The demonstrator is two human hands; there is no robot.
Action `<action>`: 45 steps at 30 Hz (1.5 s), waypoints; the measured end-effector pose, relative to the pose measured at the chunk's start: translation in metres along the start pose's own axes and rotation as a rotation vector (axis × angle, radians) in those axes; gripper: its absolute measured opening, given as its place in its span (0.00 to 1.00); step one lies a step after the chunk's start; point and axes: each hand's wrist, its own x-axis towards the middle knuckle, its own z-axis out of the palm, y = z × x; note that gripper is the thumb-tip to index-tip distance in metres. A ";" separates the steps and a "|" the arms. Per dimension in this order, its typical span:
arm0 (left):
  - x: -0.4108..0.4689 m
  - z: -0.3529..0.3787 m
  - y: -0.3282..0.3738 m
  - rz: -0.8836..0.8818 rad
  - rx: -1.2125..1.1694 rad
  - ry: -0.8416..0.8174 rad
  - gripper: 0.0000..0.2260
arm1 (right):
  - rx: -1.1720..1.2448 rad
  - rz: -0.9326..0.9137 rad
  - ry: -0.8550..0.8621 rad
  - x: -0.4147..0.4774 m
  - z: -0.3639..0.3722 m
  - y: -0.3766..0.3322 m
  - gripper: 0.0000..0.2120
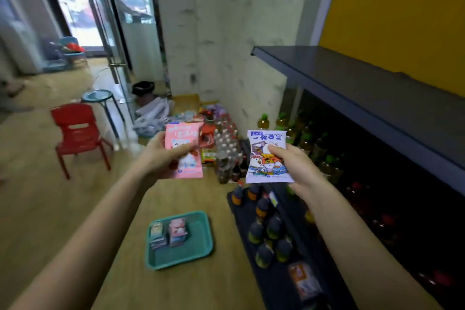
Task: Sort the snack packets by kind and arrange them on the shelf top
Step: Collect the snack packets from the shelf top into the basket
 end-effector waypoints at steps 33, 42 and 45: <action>0.270 -0.247 -0.663 -0.693 -0.027 0.260 0.08 | -0.248 0.468 0.053 0.453 0.236 0.632 0.13; 0.325 -0.246 -0.907 -0.613 0.022 0.255 0.08 | -0.343 0.387 0.033 0.561 0.232 0.851 0.20; 0.328 -0.242 -0.939 -0.591 0.022 0.282 0.09 | -0.391 0.355 0.008 0.569 0.229 0.876 0.18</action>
